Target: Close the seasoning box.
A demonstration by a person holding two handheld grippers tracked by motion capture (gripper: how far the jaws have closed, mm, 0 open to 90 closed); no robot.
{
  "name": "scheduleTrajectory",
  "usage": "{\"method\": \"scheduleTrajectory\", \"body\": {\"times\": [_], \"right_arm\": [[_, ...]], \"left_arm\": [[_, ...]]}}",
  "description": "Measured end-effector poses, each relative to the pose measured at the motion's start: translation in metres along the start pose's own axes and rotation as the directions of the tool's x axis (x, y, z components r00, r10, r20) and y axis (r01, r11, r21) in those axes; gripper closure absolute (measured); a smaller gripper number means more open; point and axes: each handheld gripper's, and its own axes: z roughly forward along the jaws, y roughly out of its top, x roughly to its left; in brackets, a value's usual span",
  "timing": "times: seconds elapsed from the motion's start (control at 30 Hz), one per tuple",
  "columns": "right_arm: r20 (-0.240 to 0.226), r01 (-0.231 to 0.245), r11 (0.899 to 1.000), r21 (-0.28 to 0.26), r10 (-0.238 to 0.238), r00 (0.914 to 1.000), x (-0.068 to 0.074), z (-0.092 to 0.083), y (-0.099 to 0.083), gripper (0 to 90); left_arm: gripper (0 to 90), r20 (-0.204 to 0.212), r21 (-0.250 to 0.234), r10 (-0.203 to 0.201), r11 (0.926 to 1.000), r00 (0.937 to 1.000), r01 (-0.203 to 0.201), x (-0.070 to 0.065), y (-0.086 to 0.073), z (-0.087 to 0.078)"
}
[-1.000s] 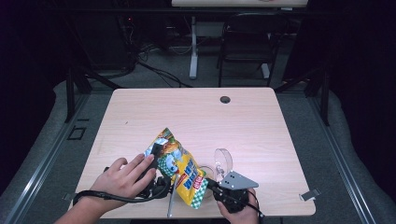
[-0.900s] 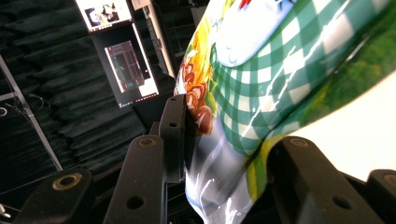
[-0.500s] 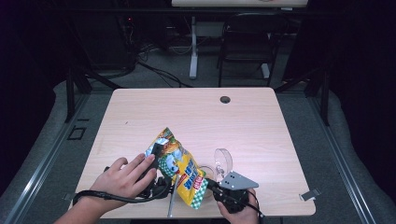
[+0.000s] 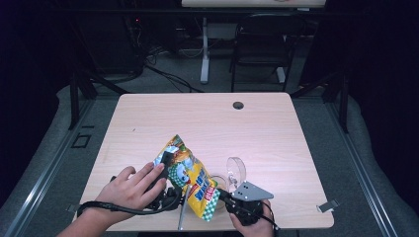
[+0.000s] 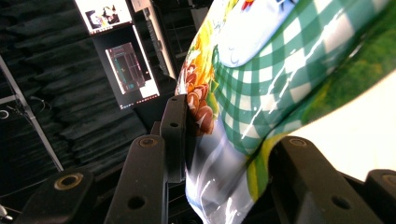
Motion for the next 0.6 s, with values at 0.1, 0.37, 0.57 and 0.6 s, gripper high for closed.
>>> {"method": "scheduleTrajectory", "body": {"times": [0.1, 0.37, 0.57, 0.6], "right_arm": [[0.0, 0.001, 1.0, 0.0, -0.001, 1.0, 0.0, -0.0001, 0.0, 90.0], [0.0, 0.0, 1.0, -0.001, 0.0, 1.0, 0.0002, 0.0, 0.0, 90.0], [-0.001, 0.002, 1.0, 0.0, -0.002, 1.0, 0.0007, 0.0, 0.0001, 90.0], [0.001, 0.002, 1.0, -0.001, -0.002, 1.0, 0.0007, 0.0, 0.0, 90.0]], "left_arm": [[66.0, 0.0, 0.0, 0.001, 1.0, 1.0, -0.001, 0.0003, 0.0001, -0.0003], [66.2, -0.005, 0.001, 0.002, 1.0, 1.0, -0.002, -0.001, 0.0001, -0.0005], [66.3, 0.004, 0.003, 0.008, 1.0, 1.0, -0.008, -0.0008, 0.0011, -0.0006], [66.3, 0.004, 0.002, 0.006, 1.0, 1.0, -0.007, -0.0007, 0.0011, -0.0007]]}}
